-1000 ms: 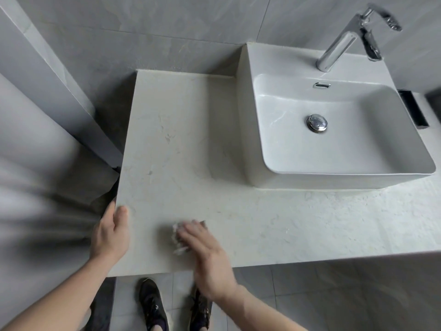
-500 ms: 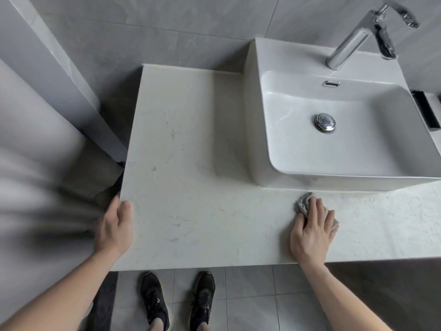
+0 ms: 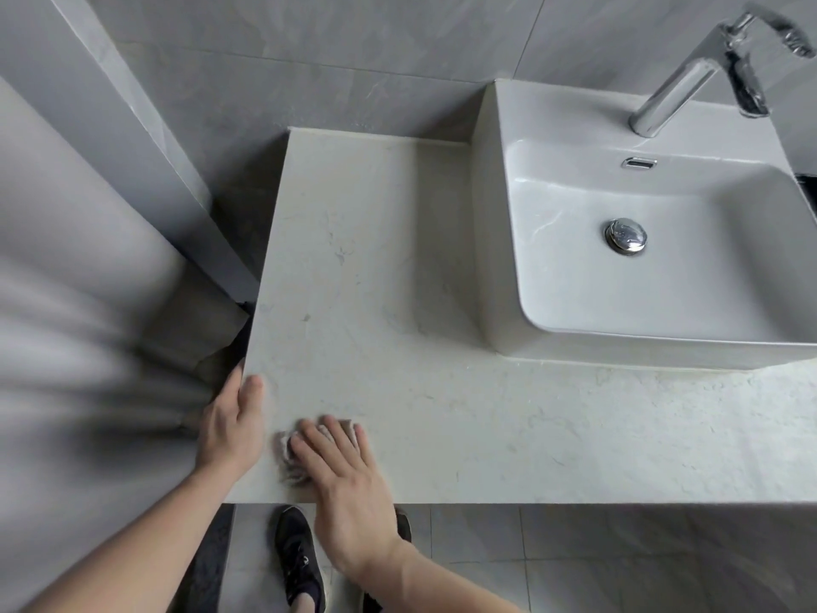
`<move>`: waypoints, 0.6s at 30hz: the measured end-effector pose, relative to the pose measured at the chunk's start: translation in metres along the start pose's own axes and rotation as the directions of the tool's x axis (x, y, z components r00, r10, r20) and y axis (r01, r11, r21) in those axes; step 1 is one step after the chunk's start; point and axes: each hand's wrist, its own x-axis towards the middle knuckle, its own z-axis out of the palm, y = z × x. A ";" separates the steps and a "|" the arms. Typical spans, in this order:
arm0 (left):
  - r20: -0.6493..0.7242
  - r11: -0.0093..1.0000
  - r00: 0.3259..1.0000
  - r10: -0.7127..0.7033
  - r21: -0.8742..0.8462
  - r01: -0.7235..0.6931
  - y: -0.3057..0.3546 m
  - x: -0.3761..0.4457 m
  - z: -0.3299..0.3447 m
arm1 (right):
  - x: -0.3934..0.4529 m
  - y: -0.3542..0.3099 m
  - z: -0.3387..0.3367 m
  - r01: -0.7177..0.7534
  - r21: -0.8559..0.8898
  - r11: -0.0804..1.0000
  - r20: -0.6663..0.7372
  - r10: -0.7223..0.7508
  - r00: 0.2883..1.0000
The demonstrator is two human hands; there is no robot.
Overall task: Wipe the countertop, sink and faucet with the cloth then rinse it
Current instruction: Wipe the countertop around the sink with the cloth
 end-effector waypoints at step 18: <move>0.022 0.990 0.996 -0.082 -0.114 0.084 0.005 -0.005 -0.005 | 0.010 0.111 -0.076 -0.572 0.095 0.815 -0.454 0.547 0.703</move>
